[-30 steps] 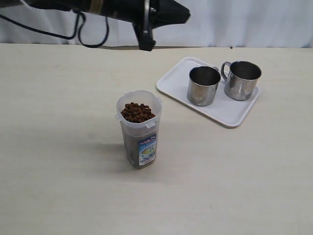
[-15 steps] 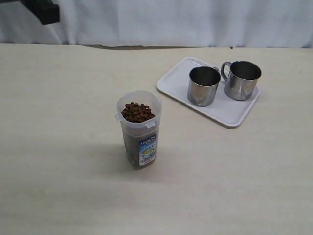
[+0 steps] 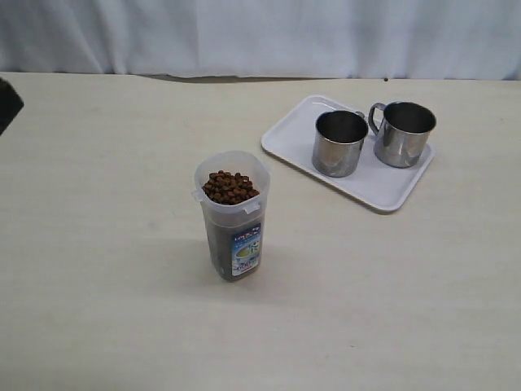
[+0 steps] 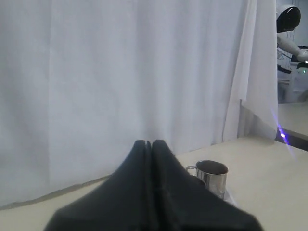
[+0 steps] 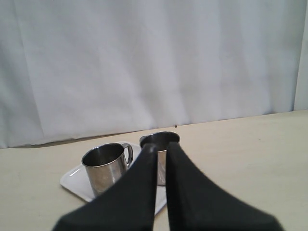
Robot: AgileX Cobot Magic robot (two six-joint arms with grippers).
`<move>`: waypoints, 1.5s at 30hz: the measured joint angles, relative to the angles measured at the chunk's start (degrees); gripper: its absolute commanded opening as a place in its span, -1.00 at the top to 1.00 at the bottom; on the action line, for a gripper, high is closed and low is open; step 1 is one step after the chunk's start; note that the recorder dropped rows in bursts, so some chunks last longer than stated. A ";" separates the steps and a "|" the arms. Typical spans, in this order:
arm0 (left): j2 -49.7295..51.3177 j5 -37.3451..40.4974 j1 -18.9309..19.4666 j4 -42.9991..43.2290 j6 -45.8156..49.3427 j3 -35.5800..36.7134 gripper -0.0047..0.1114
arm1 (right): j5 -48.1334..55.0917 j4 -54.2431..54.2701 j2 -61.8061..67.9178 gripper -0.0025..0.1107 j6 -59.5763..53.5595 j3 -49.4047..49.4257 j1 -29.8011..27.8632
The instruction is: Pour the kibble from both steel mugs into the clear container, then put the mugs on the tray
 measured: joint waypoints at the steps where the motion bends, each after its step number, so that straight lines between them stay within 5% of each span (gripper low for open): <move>1: -2.22 0.59 0.00 -0.13 -0.31 1.34 0.92 | 0.00 0.00 0.00 0.86 0.00 0.00 0.00; 22: -10.41 4.59 0.00 2.07 -10.54 4.12 0.92 | 0.00 0.00 0.00 0.86 0.00 0.00 0.00; 38: -38.40 37.78 3.98 3.09 -29.45 10.06 0.92 | 0.00 0.00 0.00 0.86 0.00 0.00 0.00; 45: -39.79 45.39 4.19 4.13 -30.97 10.06 0.92 | 0.11 0.00 0.00 0.86 0.00 0.02 0.00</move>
